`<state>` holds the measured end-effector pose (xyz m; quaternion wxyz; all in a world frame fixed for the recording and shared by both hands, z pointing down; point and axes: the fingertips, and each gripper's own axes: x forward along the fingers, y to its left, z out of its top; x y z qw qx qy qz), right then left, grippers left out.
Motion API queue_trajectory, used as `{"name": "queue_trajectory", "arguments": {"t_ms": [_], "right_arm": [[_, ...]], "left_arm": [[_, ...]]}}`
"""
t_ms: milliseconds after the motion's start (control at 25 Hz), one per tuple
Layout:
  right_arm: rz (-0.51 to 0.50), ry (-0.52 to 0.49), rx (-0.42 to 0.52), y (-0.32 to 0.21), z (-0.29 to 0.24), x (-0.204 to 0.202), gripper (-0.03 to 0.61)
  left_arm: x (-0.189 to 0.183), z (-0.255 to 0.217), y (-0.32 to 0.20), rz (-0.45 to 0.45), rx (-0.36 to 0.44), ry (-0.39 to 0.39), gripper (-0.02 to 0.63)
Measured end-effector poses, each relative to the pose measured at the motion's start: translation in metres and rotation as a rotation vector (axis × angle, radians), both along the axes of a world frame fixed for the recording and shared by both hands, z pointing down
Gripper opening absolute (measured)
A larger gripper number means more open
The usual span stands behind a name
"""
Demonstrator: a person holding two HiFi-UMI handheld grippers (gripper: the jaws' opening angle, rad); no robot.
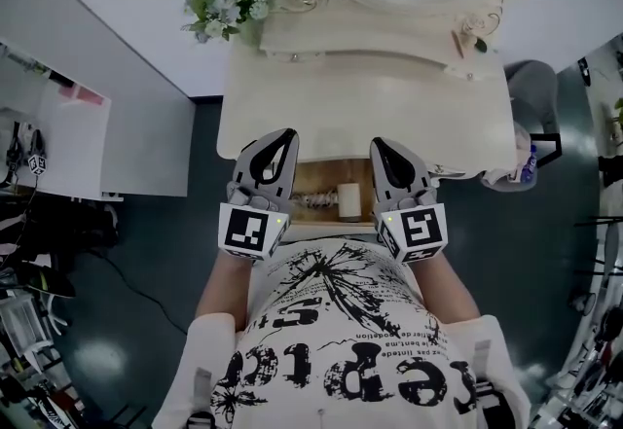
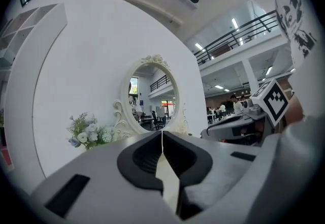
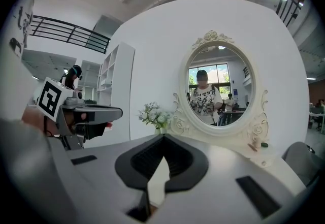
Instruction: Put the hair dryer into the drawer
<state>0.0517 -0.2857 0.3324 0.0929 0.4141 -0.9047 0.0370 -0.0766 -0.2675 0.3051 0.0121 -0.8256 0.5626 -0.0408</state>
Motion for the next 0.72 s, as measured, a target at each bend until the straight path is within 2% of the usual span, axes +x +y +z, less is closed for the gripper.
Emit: {"name": "queue_trajectory", "arguments": {"t_ms": [200, 400, 560, 720], "right_arm": [[-0.013, -0.024, 0.014, 0.002, -0.006, -0.006, 0.015], [-0.017, -0.002, 0.041, 0.002, -0.010, -0.007, 0.015], [-0.010, -0.003, 0.043, 0.002, -0.011, -0.006, 0.015], [-0.011, -0.007, 0.043, 0.004, -0.013, -0.005, 0.015]], "left_arm": [[0.010, -0.015, -0.005, 0.021, 0.044, 0.008, 0.021], [0.011, -0.004, -0.008, 0.015, -0.001, -0.034, 0.021], [0.011, -0.006, -0.009, 0.020, 0.000, -0.016, 0.021], [0.016, -0.003, -0.006, 0.034, -0.020, -0.039, 0.021]]}}
